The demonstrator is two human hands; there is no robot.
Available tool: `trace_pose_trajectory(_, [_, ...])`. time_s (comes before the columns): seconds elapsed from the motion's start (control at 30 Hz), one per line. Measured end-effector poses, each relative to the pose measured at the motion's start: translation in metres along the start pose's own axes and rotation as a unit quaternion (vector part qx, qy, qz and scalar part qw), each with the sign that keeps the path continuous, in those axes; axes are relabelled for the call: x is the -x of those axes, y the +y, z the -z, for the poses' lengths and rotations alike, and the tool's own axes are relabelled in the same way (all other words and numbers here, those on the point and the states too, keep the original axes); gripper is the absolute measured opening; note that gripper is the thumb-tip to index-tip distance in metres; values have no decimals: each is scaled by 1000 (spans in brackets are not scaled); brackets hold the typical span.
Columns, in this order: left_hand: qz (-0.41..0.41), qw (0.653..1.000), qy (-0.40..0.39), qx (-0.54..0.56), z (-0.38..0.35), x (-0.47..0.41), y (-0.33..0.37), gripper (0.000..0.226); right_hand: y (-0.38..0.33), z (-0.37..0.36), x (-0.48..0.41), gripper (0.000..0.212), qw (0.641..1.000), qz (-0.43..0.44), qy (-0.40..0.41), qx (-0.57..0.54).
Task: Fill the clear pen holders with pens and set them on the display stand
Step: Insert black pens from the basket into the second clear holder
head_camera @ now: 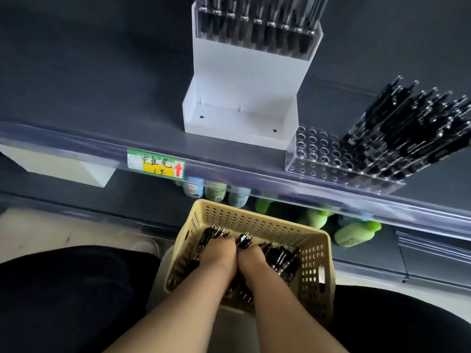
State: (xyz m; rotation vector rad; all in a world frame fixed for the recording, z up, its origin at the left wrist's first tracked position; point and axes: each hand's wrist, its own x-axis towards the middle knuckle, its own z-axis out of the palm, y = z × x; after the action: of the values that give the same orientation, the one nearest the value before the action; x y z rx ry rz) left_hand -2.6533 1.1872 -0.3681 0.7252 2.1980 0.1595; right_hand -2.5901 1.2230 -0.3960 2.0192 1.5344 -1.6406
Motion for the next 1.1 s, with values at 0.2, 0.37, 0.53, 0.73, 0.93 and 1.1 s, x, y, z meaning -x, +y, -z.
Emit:
trace_pose_trajectory(0.2, [-42, 996, 32, -74, 3, 11, 6, 33, -3, 11, 13, 30, 1000, 4, 15, -7])
trace_pose_trajectory(0.37, [34, 987, 23, 157, 12, 28, 2, 40, -7, 18, 32, 21, 998, 60, 16, 15])
trace_pose_trajectory(0.53, [19, 939, 64, 338, 33, 67, 11, 44, -24, 38, 74, 33, 981, 158, 101, 46])
trace_pose_trajectory(0.73, [-138, 952, 118, 247, 71, 113, 34, 37, -54, 78, 131, 22, 936, 302, 160, 87])
trace_pose_trajectory(0.93, [-336, 900, 224, 162, 131, 158, 72, 33, -101, 158, 184, 18, 854, 450, 242, 96])
trace_pose_trajectory(1.1, [-409, 857, 222, 222, 170, 162, 107, 28, -136, 226, 229, 14, 795, 520, 313, -14])
